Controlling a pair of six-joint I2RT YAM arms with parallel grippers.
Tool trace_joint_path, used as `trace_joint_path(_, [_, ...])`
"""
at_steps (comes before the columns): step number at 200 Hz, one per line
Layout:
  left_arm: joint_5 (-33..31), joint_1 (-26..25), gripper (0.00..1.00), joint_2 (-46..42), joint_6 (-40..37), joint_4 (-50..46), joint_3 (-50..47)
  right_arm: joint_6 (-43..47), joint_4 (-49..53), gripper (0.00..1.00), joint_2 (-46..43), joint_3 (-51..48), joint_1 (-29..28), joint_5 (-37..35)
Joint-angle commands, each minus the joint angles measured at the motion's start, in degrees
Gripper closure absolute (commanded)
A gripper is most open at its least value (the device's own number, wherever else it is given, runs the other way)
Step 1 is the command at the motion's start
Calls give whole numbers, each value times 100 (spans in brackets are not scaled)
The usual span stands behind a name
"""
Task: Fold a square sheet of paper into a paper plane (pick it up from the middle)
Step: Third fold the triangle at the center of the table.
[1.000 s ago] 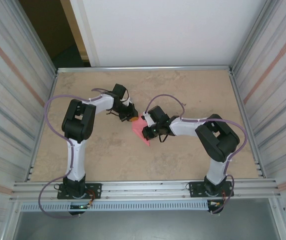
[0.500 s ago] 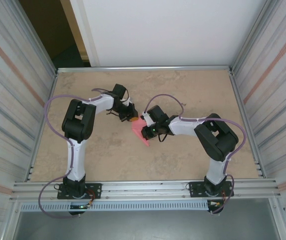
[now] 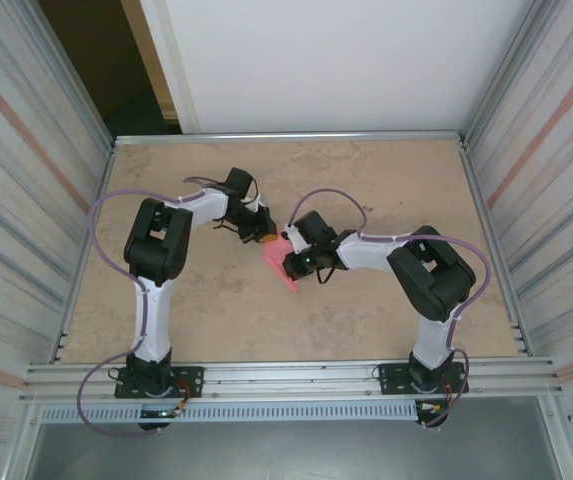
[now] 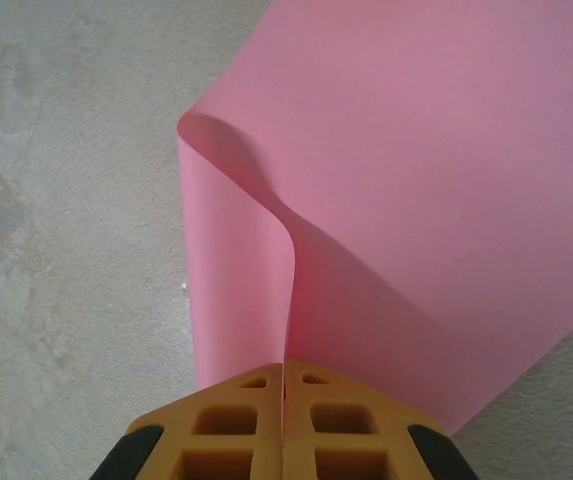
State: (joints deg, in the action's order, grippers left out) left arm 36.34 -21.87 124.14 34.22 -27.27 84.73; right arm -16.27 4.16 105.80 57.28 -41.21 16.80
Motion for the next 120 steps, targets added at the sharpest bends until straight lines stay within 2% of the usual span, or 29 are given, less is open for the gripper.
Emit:
trace_joint_path(1, [-112,-36,90,171,-142,-217,40,-8,129,99,101,133,29,146])
trace_joint_path(120, [-109,-37,90,172,-126,-209,27,-8,251,98,222,200,26,67])
